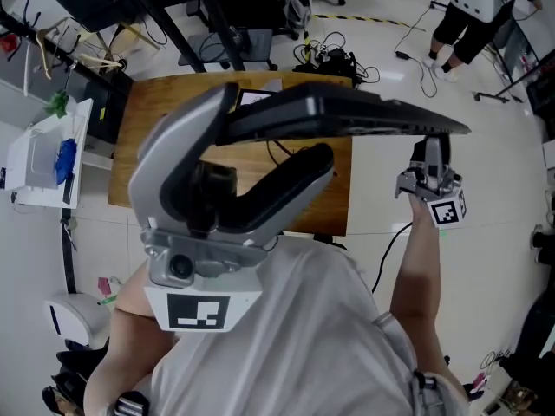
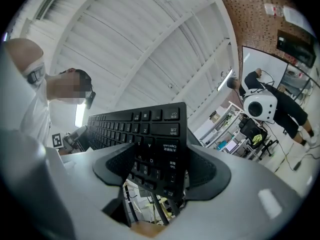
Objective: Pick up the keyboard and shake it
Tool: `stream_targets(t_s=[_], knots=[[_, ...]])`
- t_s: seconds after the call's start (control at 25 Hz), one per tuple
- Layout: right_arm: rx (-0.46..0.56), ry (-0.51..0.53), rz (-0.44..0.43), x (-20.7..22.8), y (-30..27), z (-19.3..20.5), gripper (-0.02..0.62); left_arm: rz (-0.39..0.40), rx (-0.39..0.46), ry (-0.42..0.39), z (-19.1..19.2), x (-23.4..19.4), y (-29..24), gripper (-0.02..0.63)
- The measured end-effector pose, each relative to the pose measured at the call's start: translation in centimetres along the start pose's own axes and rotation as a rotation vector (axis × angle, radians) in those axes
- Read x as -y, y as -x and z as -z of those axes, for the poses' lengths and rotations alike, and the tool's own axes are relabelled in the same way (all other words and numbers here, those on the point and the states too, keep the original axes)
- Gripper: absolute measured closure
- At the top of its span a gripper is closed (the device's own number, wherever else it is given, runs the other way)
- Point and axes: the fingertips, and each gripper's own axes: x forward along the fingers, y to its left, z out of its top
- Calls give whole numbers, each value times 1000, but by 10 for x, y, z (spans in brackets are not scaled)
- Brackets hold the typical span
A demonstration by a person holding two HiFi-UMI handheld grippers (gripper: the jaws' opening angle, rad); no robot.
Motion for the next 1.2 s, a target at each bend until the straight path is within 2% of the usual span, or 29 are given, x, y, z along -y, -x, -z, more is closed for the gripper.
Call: stream_targets(t_s=[0.4, 0.68, 0.8, 0.96, 1.2], knots=[[-75, -5, 9, 0, -7, 12, 288, -24, -51, 60, 20, -9, 6, 316], [-102, -28, 0, 0, -8, 19, 288, -20, -27, 72, 19, -8, 11, 318], [-127, -29, 12, 2, -6, 25, 288, -24, -45, 121, 29, -8, 13, 322], [-194, -23, 32, 6, -7, 35, 288, -55, -112, 186, 57, -12, 20, 324], [-244, 4, 42, 4, -9, 41, 288, -94, -115, 234, 78, -13, 35, 325]])
